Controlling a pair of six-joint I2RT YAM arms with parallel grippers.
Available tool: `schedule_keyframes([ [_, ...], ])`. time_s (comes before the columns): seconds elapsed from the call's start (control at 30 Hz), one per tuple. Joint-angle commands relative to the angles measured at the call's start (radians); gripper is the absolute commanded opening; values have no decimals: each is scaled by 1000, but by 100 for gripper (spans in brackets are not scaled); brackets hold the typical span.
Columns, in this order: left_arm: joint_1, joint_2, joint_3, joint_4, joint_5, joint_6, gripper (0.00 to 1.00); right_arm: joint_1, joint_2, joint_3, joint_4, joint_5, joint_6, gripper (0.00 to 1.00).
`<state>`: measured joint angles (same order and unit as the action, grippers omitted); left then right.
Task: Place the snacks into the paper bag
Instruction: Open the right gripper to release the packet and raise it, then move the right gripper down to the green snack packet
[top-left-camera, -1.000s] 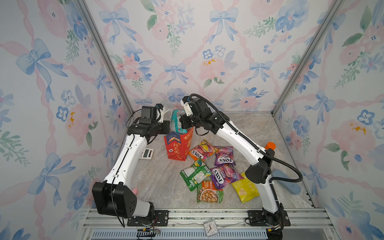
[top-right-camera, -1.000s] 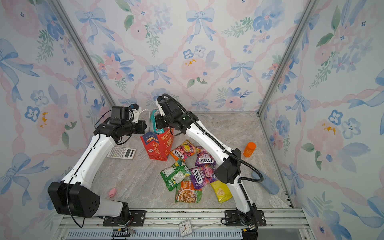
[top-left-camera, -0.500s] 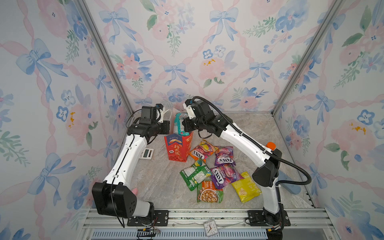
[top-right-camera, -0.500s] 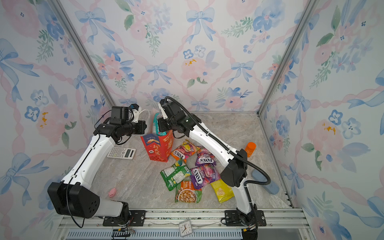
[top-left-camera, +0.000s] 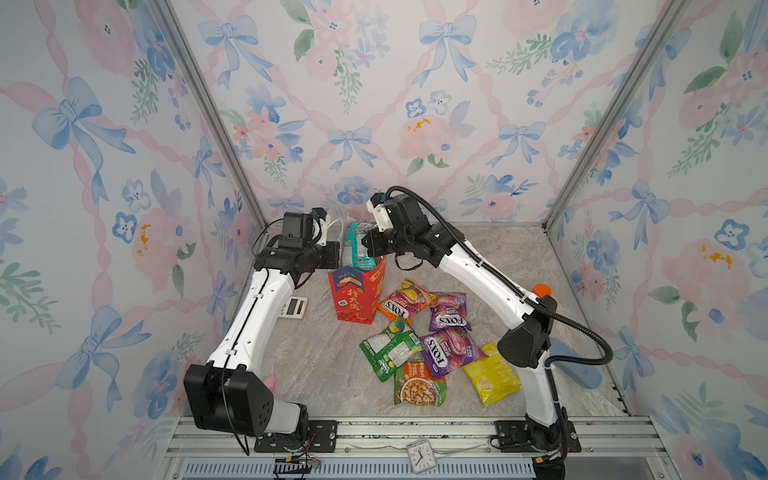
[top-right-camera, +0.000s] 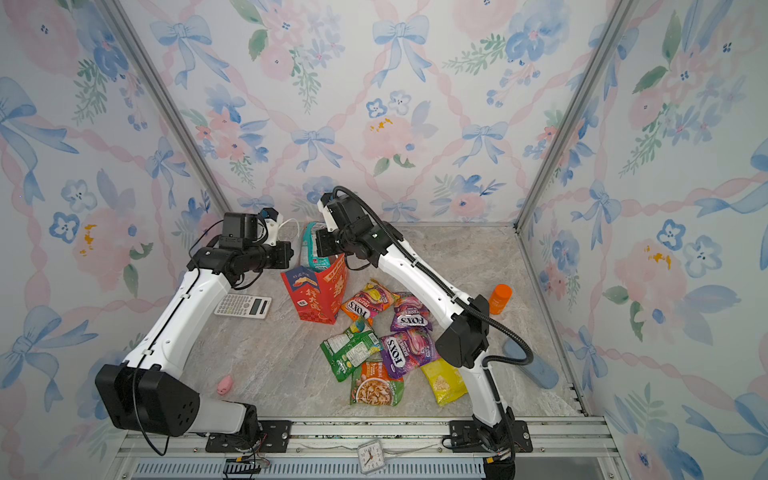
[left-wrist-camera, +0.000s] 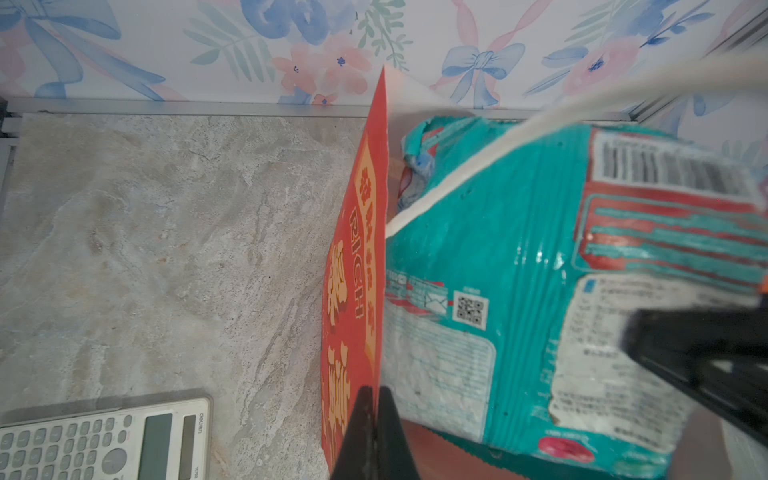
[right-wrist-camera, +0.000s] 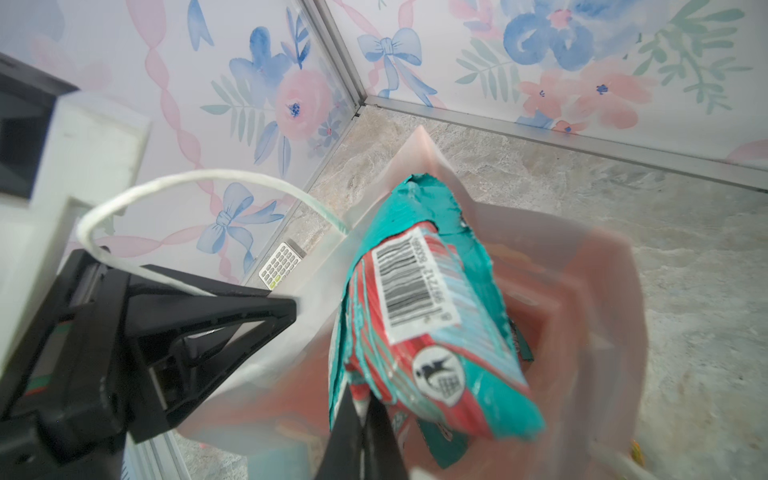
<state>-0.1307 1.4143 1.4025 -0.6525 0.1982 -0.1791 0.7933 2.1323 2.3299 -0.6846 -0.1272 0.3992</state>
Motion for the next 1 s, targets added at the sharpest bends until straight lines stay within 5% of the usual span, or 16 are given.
schedule_keyframes([
  [0.0, -3, -8, -16, -13, 8, 16, 0, -18, -4, 6, 25, -12, 15, 4],
  [0.13, -3, -13, -20, -12, 8, 19, 0, -25, -8, 14, 25, -12, 14, 41],
  [0.2, -3, -16, -25, -13, 4, 21, 0, -25, -18, 16, 32, -20, 7, 51],
  [0.97, -2, -14, -33, -12, 4, 24, 0, 1, -316, -307, 240, -107, -47, 91],
])
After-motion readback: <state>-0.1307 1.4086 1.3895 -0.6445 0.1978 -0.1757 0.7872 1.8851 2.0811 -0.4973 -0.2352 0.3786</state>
